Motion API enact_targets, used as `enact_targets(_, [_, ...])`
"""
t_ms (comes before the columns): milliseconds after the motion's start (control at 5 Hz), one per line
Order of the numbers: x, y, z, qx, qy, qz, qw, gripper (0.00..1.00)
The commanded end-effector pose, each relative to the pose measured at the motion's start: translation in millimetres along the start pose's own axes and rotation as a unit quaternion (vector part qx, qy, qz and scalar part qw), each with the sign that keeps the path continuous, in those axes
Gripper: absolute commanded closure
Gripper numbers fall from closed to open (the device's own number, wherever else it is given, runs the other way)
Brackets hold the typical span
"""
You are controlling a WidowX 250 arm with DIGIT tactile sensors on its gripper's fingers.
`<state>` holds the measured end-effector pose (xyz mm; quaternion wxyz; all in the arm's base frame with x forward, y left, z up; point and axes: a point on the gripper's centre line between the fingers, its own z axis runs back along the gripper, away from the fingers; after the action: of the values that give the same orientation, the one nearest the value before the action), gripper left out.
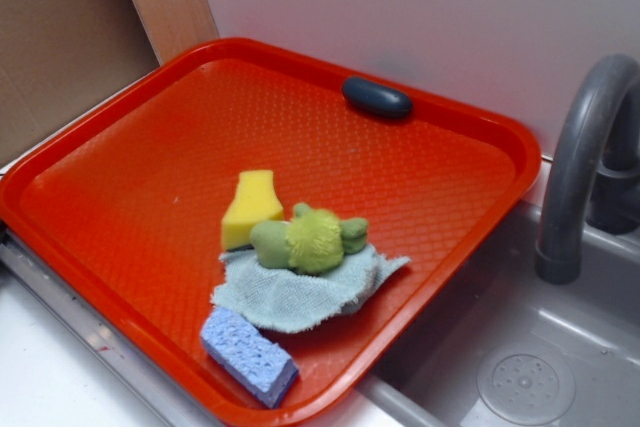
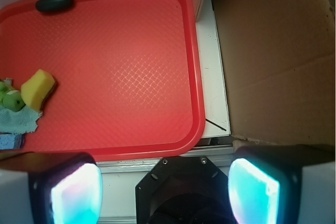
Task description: Grab the green animal.
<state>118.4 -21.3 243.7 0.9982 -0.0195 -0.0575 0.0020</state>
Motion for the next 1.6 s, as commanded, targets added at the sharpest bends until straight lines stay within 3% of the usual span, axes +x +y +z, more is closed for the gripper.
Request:
enact_targets(0, [0,0,0,0.0,0.0,0.0,1.0,0.0])
enact_targets(200, [8,-38,-7,-0.069,-0.049,-0.122,0.989,0.0])
enact_targets(400, [15,-74,-16,-0.058,-0.048,-0.217,0.973,0.0])
enact_targets(600, [22,-107,-19,-0.076,-0.061,-0.318,0.943,0.0])
enact_targets(800, [24,-157,-25,-0.102,-0.087,-0.432,0.892,0.0])
enact_targets(1000, [13,-195,-37,-0.09,-0.076,-0.514,0.85,0.0])
enact_targets(1200, [4,-229,-61,-0.075,-0.046,-0.555,0.827,0.0])
enact_targets(1400, [9,-249,-90,-0.061,-0.014,-0.543,0.837,0.0])
